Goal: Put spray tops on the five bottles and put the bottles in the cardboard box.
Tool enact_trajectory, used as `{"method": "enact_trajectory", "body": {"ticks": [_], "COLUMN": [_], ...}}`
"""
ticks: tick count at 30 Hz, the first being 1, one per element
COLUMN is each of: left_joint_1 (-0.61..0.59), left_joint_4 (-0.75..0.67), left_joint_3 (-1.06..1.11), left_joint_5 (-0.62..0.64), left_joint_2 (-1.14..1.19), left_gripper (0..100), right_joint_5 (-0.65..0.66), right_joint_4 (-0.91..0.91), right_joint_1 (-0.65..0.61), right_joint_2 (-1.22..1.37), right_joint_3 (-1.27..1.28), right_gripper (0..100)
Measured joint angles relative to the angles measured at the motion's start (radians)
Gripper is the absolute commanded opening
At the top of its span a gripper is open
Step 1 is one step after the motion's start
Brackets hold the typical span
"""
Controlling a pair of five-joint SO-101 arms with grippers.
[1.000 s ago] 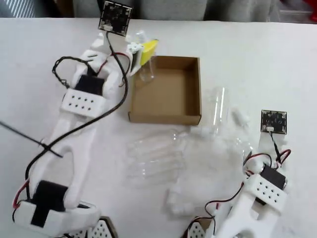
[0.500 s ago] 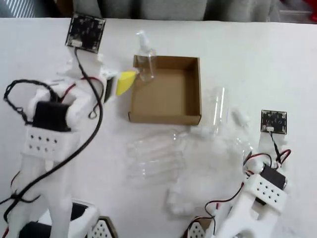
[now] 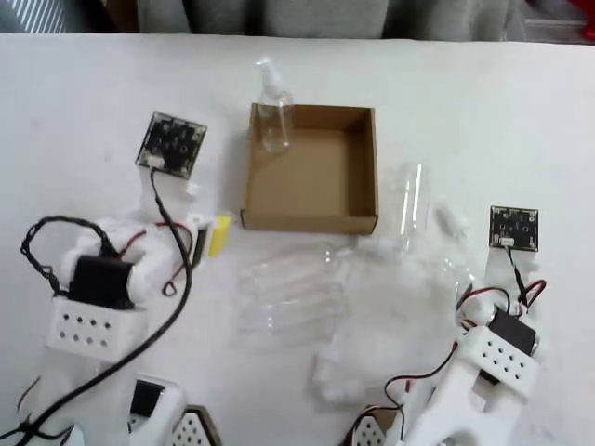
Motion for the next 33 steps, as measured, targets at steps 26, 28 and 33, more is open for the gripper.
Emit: {"method": "enact_trajectory", "body": {"ticks": [26, 28, 33], "left_joint_1": [0.354, 0.377, 0.437], "left_joint_4": [-0.037, -0.032, -0.032], "left_joint_3": [0.074, 0.051, 0.04], "left_joint_5": [-0.253, -0.269, -0.281], "left_joint_2": [0.232, 0.273, 0.356], "left_gripper": [16, 16, 16], "right_joint_5": [0.0, 0.0, 0.032], "right_joint_4": [-0.028, -0.028, -0.028], "right_joint_1": [0.002, 0.002, 0.002], "right_joint_2": [0.0, 0.0, 0.0], "right_joint_3": [0.005, 0.005, 0.023], "right_gripper": [1.7, 1.7, 1.7]}}
